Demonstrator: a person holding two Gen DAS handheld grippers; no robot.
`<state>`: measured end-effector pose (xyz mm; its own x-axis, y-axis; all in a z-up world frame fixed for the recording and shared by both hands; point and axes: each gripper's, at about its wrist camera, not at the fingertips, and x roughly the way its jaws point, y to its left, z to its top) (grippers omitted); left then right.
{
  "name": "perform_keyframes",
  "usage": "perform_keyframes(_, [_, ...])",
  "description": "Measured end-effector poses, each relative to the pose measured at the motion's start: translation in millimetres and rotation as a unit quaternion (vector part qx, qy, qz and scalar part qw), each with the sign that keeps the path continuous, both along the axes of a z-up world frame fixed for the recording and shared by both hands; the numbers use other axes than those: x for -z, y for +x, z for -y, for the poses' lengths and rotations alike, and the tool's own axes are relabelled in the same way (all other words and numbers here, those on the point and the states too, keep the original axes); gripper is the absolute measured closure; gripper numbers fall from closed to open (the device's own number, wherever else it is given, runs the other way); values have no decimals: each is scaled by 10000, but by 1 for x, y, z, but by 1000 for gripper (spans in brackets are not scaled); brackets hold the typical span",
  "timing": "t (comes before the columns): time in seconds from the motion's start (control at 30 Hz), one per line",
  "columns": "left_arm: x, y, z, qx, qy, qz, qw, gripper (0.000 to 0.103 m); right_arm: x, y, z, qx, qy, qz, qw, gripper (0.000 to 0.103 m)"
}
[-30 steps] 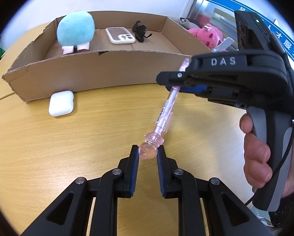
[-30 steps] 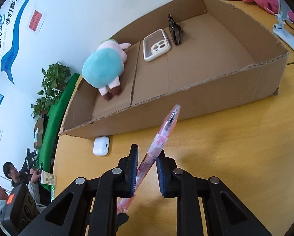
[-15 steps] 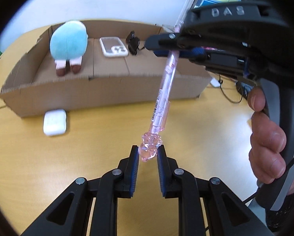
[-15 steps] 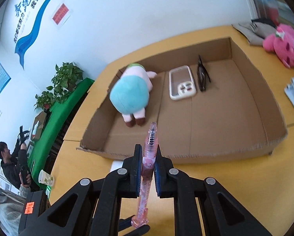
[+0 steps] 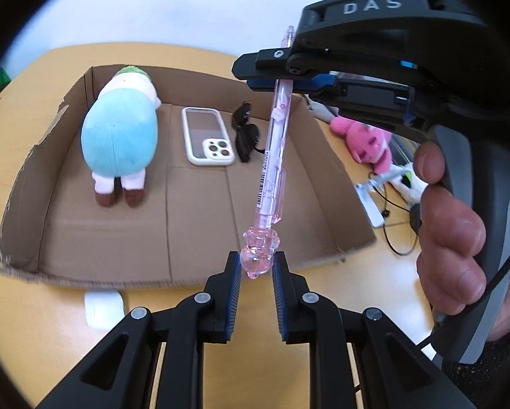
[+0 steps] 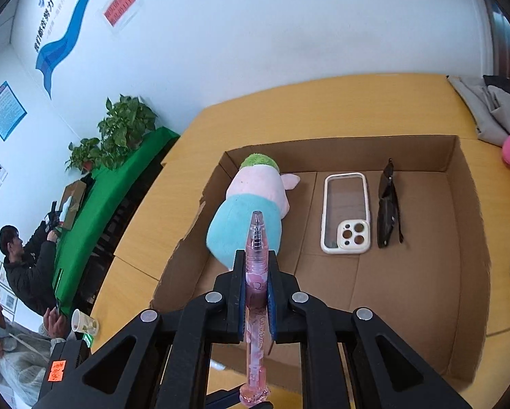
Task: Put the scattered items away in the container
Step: 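Carry the pink pen with the left gripper over the box and lower it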
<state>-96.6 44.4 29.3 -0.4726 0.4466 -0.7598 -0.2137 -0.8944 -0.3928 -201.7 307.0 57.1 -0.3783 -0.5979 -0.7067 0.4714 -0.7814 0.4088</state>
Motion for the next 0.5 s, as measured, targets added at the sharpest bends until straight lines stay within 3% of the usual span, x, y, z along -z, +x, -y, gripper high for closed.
perform_keyframes(0.17, [22,-49,11,-174,-26,669,9976,85,36,-53,30,-83,263,535,9982,92])
perform_keyframes(0.33, [55,-86,27,-318,98,1435,9891,86,90,-96,47,-14,267,1204,9924,92])
perform_keyframes(0.5, [80,-107,28,-218,-101,1991,9797,86,138,-118,49,103,284,1724,9846,92])
